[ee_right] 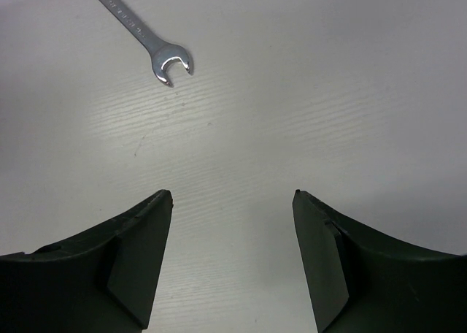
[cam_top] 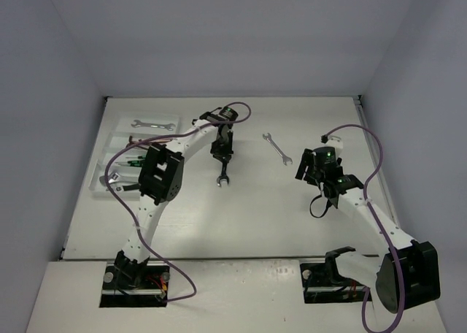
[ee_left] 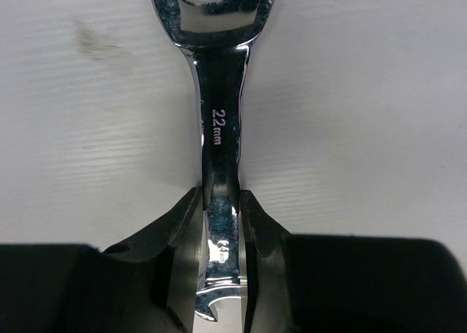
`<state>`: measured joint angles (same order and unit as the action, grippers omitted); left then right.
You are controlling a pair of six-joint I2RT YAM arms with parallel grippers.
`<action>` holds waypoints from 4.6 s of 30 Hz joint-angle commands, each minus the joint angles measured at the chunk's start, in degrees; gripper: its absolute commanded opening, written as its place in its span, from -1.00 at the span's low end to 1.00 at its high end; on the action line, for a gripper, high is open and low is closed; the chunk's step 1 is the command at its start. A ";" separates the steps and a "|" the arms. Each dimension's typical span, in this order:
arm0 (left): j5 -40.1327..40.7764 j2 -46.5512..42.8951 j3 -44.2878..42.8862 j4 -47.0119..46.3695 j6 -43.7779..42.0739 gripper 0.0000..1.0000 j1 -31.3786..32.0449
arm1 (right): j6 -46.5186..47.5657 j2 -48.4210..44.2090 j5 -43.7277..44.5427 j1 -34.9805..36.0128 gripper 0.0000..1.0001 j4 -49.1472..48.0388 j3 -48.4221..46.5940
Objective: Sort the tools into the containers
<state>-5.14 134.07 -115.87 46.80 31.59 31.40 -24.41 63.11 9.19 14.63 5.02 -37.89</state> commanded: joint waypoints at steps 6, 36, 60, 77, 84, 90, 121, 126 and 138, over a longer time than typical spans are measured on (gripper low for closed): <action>-2.04 -13.54 1.81 -3.75 1.43 -1.00 -6.07 | 0.49 -1.30 -0.24 -0.39 0.28 -1.06 -0.01; 0.72 -16.64 12.66 -27.96 33.39 -1.00 -38.47 | -0.19 -2.24 -2.33 -0.48 0.28 -1.06 0.40; -1.57 -6.84 4.94 -33.94 41.88 -0.42 -39.62 | 5.13 5.36 -1.85 -0.65 0.33 -1.03 -4.31; -10.30 -22.76 9.83 -24.63 19.12 0.17 -33.44 | 19.86 35.93 -12.30 -0.65 0.26 -1.16 -32.03; -18.51 -34.00 22.92 -19.06 6.68 0.17 -25.87 | 26.03 46.90 -17.80 -0.65 0.21 -0.89 -41.48; -19.06 -45.35 33.53 -14.56 0.83 0.17 -22.23 | 28.48 52.39 -18.07 -0.21 0.18 -0.53 -45.16; -19.78 -45.18 44.84 -23.83 9.18 0.17 -13.60 | 18.34 48.96 -22.60 17.59 -1.00 -8.03 -32.95; -21.05 -41.08 45.10 -29.48 13.67 0.17 -12.54 | 16.71 45.52 -24.74 18.95 -1.00 -11.74 -32.34; -21.20 -32.92 42.44 -38.34 22.38 0.17 -9.82 | 14.17 41.48 -29.64 19.12 -1.00 -18.20 -29.59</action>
<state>-25.12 100.83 -69.98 15.44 49.53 21.22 -8.30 110.22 -17.04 33.47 -7.05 -67.51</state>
